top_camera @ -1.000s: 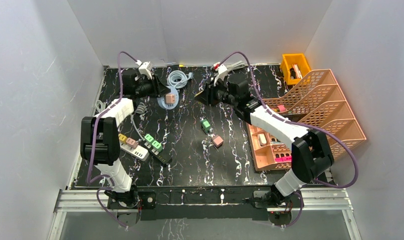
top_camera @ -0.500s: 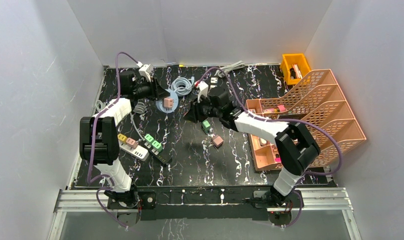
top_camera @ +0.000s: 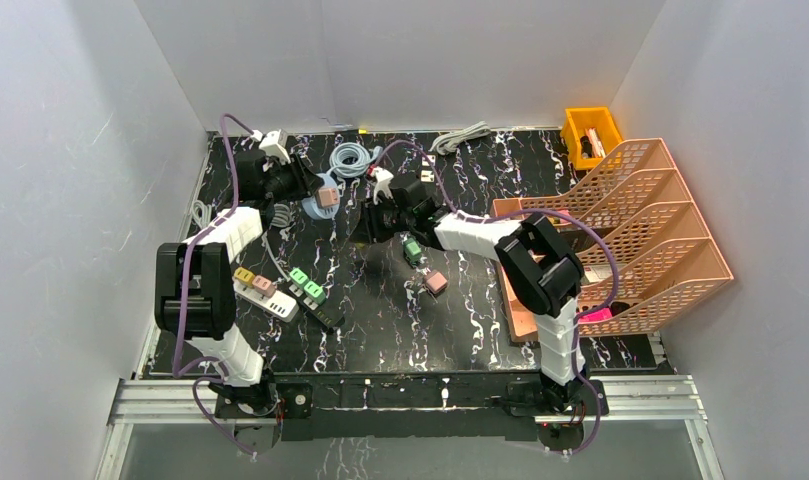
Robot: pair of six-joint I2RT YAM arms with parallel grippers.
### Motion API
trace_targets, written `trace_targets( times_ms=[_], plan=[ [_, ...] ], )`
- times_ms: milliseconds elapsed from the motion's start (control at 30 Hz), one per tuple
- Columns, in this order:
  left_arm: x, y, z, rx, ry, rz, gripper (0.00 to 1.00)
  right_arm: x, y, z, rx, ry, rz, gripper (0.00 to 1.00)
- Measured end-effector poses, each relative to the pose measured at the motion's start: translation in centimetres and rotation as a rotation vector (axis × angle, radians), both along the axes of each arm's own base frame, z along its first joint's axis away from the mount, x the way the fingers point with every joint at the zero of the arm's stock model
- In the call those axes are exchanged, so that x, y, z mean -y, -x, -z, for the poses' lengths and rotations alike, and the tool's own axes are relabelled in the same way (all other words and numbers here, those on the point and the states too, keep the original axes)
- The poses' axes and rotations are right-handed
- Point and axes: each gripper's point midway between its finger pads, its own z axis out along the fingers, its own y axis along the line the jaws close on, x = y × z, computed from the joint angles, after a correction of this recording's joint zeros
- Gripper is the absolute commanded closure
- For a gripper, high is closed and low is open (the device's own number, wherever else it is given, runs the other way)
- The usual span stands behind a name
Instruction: Pull the plug off the socket
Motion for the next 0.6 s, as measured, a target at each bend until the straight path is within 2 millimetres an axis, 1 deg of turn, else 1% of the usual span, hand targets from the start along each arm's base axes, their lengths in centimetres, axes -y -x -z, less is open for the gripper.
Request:
trace_targets(
  times_ms=[100,167,200,333,400,467,500,567,600],
  plan=[
    [0.0,-0.2,-0.2,0.009,0.007,-0.008,1.00,-0.9,-0.7,-0.2,-0.003,-0.012,-0.007,0.91],
    [0.1,-0.2,-0.4,0.012,0.016,-0.006,1.00,-1.5,-1.0,0.1,-0.011,-0.010,-0.016,0.85],
    [0.1,-0.2,-0.4,0.014,0.020,-0.004,1.00,-1.7,-1.1,0.4,-0.021,-0.005,-0.022,0.83],
    [0.4,-0.3,-0.6,0.017,0.038,0.005,1.00,-2.1,-1.1,2.4,-0.070,0.030,-0.042,0.67],
    [0.5,-0.3,-0.5,0.014,0.044,0.009,1.00,-1.9,-0.8,3.6,-0.097,0.057,-0.047,0.55],
    [0.7,-0.3,-0.4,0.013,0.051,0.015,1.00,-1.6,-0.5,4.4,-0.113,0.081,-0.052,0.38],
    [0.7,-0.3,-0.4,0.015,0.054,0.019,1.00,-1.4,-0.4,4.7,-0.116,0.093,-0.055,0.32],
    [0.9,-0.4,-0.4,0.017,0.063,0.027,1.00,-1.3,-0.3,4.9,-0.116,0.102,-0.060,0.22],
    [1.0,-0.5,-0.4,0.018,0.068,0.031,1.00,-1.2,-0.3,5.0,-0.107,0.105,-0.065,0.11]
  ],
)
